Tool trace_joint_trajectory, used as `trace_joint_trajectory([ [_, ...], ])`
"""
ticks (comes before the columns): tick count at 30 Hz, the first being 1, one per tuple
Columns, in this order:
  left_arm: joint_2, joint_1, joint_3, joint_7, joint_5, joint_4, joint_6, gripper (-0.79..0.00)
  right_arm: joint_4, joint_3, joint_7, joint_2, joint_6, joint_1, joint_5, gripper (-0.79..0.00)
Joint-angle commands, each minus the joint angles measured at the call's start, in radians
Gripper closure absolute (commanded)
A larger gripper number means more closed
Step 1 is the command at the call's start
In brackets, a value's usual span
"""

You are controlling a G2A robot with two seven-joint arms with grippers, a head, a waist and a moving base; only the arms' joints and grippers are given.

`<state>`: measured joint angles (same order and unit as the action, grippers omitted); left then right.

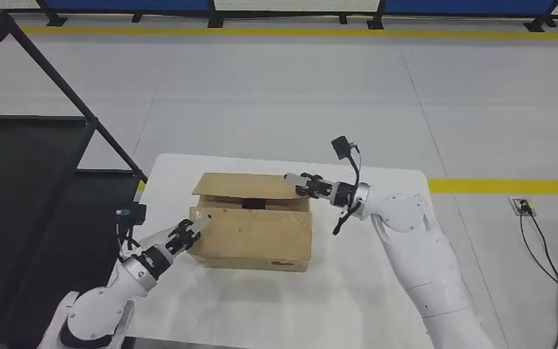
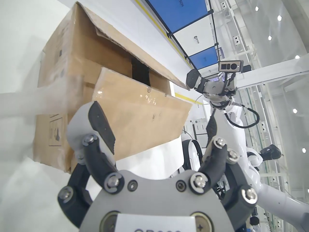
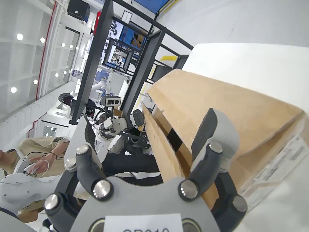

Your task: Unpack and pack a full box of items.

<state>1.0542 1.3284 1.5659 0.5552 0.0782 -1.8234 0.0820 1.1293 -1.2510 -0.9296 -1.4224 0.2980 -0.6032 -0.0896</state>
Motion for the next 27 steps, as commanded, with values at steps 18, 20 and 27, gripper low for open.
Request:
trace_joint_trajectory([
  [18, 0.013, -0.057, -0.103, -0.109, 0.146, 0.032, -0.016, -0.785, -0.052, 0.087, -0.04, -0.011, -0.204, 0.03, 0.118, -0.785],
  [20, 0.013, -0.053, -0.09, -0.128, 0.134, 0.029, -0.015, -0.785, -0.06, 0.091, -0.045, -0.009, -0.198, 0.023, 0.12, -0.785],
  [27, 0.009, -0.007, 0.03, -0.183, 0.056, 0.033, -0.031, -0.785, -0.081, 0.088, -0.046, -0.003, -0.164, -0.004, 0.143, -0.785],
])
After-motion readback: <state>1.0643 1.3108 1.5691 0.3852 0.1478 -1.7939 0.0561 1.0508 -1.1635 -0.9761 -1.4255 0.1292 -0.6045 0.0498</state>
